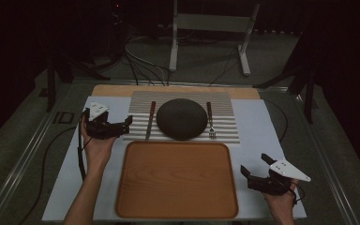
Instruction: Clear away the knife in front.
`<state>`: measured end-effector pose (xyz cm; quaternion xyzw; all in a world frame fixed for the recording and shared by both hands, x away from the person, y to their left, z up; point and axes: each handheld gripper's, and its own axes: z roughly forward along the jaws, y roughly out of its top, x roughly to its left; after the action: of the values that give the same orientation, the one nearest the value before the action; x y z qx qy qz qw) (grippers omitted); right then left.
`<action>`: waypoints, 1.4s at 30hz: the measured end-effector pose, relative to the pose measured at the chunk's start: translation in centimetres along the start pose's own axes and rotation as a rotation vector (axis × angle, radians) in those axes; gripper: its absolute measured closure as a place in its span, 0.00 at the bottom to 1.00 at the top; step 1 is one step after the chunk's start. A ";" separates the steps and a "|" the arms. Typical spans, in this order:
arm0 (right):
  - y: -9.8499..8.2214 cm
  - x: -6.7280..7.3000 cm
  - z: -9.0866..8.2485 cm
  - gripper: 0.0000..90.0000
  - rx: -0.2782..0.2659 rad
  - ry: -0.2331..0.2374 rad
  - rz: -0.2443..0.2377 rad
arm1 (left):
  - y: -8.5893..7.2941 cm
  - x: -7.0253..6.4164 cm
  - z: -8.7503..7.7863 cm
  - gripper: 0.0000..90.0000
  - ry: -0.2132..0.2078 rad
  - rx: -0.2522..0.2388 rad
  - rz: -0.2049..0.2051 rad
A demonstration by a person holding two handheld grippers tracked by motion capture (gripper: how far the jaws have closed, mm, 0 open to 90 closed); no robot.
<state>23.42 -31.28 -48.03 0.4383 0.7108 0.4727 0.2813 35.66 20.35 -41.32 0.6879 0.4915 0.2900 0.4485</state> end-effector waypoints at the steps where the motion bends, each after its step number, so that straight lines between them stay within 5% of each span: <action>1: 0.0 0.0 0.0 0.08 -0.001 0.000 0.001 | 0.1 0.0 0.3 0.00 0.004 0.006 -0.001; 42: 0.0 0.0 0.0 0.08 0.004 0.005 0.003 | 0.7 -0.4 5.5 0.00 0.015 0.092 -0.025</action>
<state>23.46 -31.32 -48.03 0.4389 0.7118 0.4727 0.2779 40.42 18.03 -43.08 0.6994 0.5163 0.2665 0.4163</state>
